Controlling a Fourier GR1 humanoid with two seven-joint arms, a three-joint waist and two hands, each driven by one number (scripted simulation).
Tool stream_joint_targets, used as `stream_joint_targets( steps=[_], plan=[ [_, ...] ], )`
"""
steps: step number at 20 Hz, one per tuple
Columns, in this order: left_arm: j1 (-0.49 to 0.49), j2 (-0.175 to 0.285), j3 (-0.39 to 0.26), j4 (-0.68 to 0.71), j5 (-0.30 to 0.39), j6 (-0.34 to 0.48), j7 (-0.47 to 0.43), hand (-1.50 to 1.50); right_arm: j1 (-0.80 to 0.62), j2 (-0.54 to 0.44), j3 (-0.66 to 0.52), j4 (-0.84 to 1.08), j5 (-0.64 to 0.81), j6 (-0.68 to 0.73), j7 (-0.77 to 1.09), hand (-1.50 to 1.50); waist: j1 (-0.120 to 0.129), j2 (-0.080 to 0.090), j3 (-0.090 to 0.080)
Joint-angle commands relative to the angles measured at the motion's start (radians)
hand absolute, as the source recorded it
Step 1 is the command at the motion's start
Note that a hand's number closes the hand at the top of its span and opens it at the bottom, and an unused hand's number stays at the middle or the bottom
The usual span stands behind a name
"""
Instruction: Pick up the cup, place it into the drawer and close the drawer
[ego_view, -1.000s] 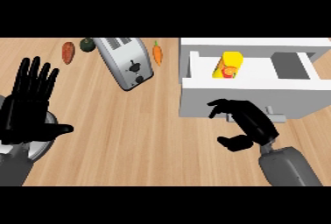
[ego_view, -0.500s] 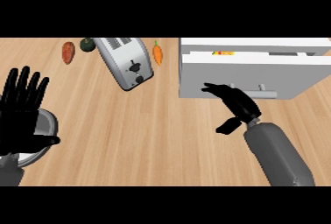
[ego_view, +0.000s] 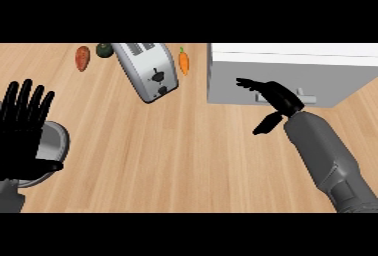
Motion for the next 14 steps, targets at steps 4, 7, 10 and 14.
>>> stream_joint_targets(
  steps=[4,7,10,14],
  plan=[
    [-0.026,-0.005,0.006,0.039,-0.01,-0.034,0.009,-1.5,-0.126,-0.061,-0.061,0.223,0.007,-0.017,-0.012,-1.5,0.026,0.03,0.007],
    [-0.048,-0.009,-0.003,0.043,-0.03,-0.031,0.011,-1.5,-0.187,-0.076,-0.058,0.254,0.019,0.002,0.001,-1.5,0.033,0.034,0.007],
    [-0.04,-0.036,-0.018,0.059,-0.058,-0.036,-0.026,-1.5,-0.223,-0.093,-0.083,0.271,-0.002,0.021,-0.004,-1.5,0.041,0.038,0.006],
    [-0.046,-0.017,0.005,0.059,-0.042,-0.043,-0.006,-1.5,-0.229,-0.115,-0.09,0.298,-0.004,0.033,-0.003,-1.5,0.048,0.039,0.006]
  ],
)
